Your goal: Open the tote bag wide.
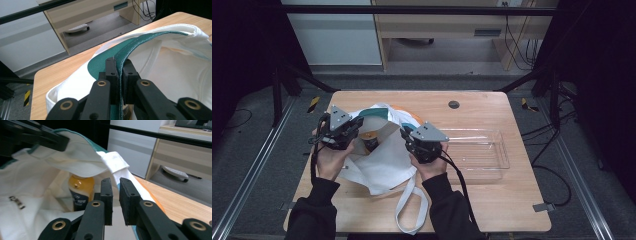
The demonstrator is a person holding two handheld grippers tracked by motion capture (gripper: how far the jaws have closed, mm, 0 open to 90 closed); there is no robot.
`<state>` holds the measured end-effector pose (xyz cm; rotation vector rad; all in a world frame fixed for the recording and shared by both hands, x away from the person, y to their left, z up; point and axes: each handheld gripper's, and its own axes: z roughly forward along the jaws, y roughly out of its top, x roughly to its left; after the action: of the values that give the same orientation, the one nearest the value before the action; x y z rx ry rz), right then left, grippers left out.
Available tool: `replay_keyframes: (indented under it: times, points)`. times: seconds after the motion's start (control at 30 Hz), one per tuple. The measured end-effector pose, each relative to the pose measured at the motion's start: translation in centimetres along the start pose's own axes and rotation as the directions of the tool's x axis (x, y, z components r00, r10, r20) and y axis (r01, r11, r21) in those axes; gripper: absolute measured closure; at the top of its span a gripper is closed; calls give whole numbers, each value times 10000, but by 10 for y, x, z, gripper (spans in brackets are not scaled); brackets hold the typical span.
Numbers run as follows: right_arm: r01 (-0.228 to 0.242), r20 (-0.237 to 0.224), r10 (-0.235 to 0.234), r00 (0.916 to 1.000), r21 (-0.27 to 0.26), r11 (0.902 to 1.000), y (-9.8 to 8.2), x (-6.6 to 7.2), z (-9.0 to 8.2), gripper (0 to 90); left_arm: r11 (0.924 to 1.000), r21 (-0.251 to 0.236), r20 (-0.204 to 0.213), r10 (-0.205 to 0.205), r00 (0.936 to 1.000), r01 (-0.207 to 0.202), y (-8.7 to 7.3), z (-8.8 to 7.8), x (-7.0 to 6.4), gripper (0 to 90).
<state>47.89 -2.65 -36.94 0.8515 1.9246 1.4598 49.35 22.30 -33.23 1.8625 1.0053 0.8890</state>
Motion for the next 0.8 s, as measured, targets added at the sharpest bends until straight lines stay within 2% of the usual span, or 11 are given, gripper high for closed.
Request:
replay_keyframes:
  times: [0.17, 0.27, 0.47, 0.6, 0.8]
  points:
    - [-218, -415, 223, 9989, 122, 9997, -6, 6, -9, 900, 10000, -28, 3, -90, 10000, 90, 2, 1, -2, 859]
    - [-238, -594, 258, 9979, 350, 9991, -14, 10, -8, 900, 9998, -53, 51, -173, 9998, 173, 2, 2, -2, 859]
    - [-307, -913, 401, 9950, 1022, 9943, -37, 22, 5, 900, 9994, -124, 93, -329, 9994, 330, 2, 2, -1, 859]
    - [-343, -1081, 514, 9928, 1547, 9874, -57, 32, 16, 900, 9995, -123, 70, -286, 9996, 287, 3, 1, -1, 860]
    - [-425, -1226, 687, 9901, 2048, 9779, -76, 41, 27, 900, 9995, -124, 64, -273, 9996, 274, 3, 1, -1, 860]
